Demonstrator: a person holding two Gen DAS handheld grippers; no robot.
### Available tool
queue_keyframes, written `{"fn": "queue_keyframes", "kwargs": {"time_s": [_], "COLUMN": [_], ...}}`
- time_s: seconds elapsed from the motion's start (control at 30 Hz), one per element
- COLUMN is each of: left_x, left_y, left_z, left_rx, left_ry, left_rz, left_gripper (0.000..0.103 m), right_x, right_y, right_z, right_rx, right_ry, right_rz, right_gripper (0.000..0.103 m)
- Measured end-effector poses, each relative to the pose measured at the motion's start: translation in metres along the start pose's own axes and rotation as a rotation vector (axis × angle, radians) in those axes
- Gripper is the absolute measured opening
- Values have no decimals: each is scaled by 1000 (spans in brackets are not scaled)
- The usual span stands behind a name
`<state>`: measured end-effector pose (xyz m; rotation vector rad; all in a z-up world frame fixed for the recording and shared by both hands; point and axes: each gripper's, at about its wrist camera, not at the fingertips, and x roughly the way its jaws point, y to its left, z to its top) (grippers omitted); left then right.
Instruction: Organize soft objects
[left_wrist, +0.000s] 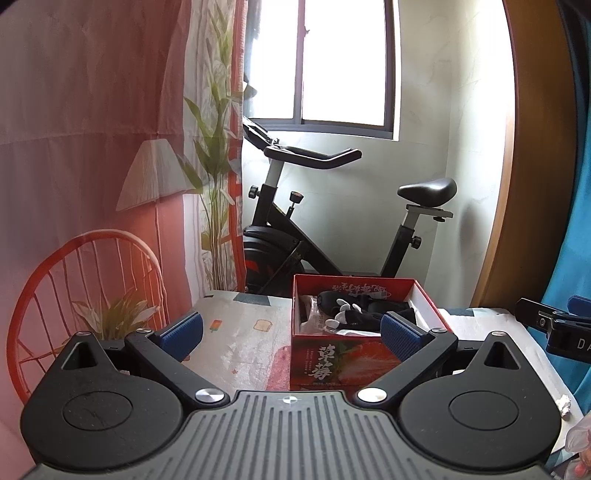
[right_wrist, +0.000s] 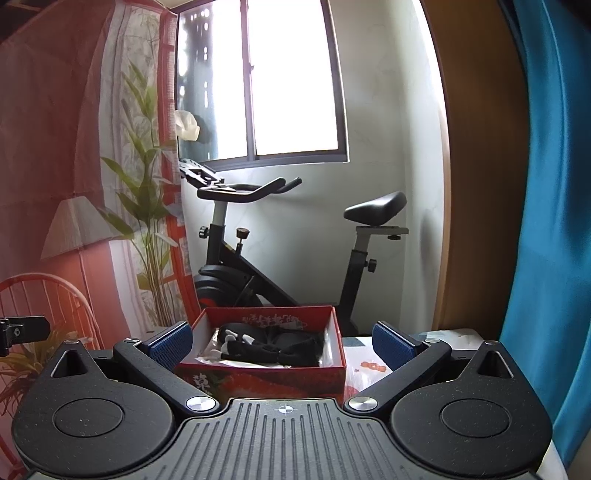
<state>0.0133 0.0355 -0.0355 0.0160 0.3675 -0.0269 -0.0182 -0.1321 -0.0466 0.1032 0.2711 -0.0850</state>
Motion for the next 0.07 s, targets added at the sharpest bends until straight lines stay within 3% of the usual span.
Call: {"fn": "queue_keyframes", "kwargs": {"time_s": [0.07], "left_x": [0], "left_y": [0], "left_z": [0], "left_rx": [1], "left_ry": [-1], "left_rz": [2], "left_gripper": [103], "right_x": [0], "right_y": [0], "right_z": [-1], "right_rx": [2], "right_ry": [1], "right_rz": [0], "right_gripper": [103]}}
